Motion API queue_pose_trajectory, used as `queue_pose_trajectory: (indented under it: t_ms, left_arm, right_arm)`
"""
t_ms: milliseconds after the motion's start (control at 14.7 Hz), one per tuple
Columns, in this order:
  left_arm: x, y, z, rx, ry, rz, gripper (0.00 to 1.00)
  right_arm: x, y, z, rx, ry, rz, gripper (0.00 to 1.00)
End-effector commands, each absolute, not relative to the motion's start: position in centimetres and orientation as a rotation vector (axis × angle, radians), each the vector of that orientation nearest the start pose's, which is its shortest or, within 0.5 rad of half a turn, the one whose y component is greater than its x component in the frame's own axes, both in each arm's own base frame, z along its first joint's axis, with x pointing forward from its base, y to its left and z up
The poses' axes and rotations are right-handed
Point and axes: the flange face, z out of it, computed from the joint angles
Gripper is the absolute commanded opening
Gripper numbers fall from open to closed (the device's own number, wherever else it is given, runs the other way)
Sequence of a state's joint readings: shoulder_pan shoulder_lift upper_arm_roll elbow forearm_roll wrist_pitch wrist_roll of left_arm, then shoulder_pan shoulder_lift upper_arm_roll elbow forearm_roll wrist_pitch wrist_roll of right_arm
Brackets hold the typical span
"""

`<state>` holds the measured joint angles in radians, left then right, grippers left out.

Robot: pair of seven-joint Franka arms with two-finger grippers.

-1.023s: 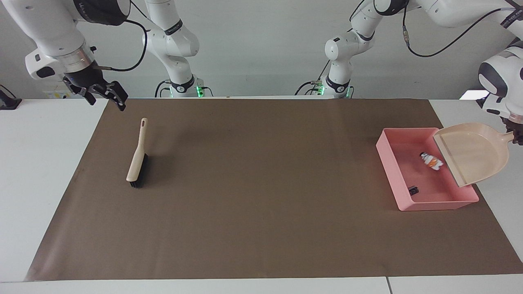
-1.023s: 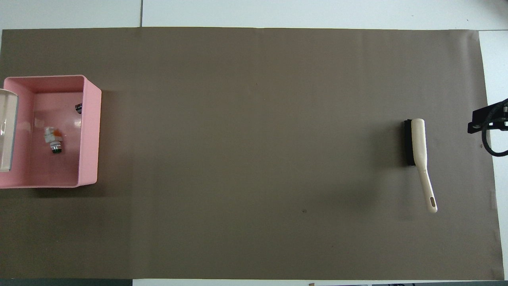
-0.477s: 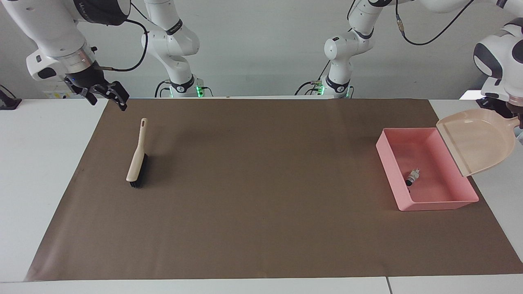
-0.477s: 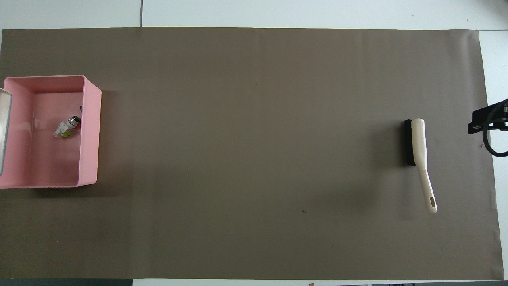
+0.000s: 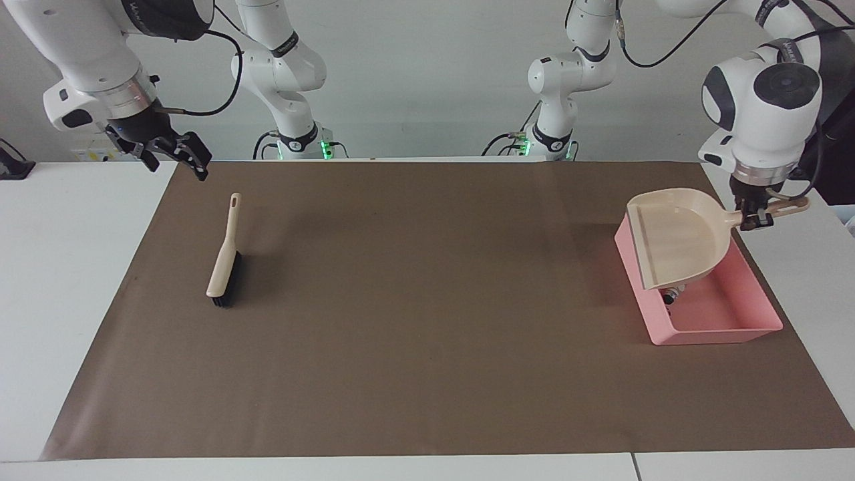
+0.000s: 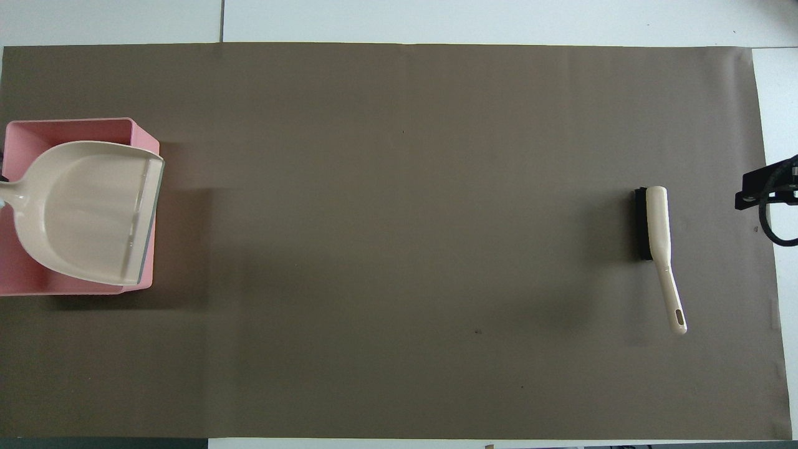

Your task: Clean e-waste and dump in bin

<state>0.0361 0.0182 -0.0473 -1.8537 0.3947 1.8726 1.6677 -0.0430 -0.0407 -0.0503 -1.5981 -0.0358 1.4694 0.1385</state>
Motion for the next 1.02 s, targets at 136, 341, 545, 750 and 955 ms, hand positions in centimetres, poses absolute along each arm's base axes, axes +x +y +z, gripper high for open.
queue_pose_trajectory:
  t_ms: [136, 341, 545, 750, 955]
  left_arm:
    - [52.9, -9.9, 45.9, -1.881, 2.257, 0.297, 0.00]
    - [50.9, -16.4, 42.3, -1.911, 2.238, 0.260, 0.00]
    - [49.8, -21.0, 38.9, -1.905, 2.245, 0.245, 0.00]
    - [48.2, -23.2, 36.7, -1.893, 2.290, 0.211, 0.00]
    - [47.9, -24.3, 35.9, -1.928, 2.280, 0.161, 0.00]
  right_arm:
    - [52.8, -4.8, 63.0, -3.155, 0.356, 0.130, 1.00]
    - [53.9, -5.0, 63.4, -3.168, 0.311, -0.001, 1.00]
    - [53.8, -4.8, 63.4, -3.168, 0.294, 0.011, 1.00]
    - [53.8, -4.8, 63.4, -3.165, 0.293, 0.014, 1.00]
    - [53.5, -4.9, 62.6, -3.155, 0.306, 0.041, 1.00]
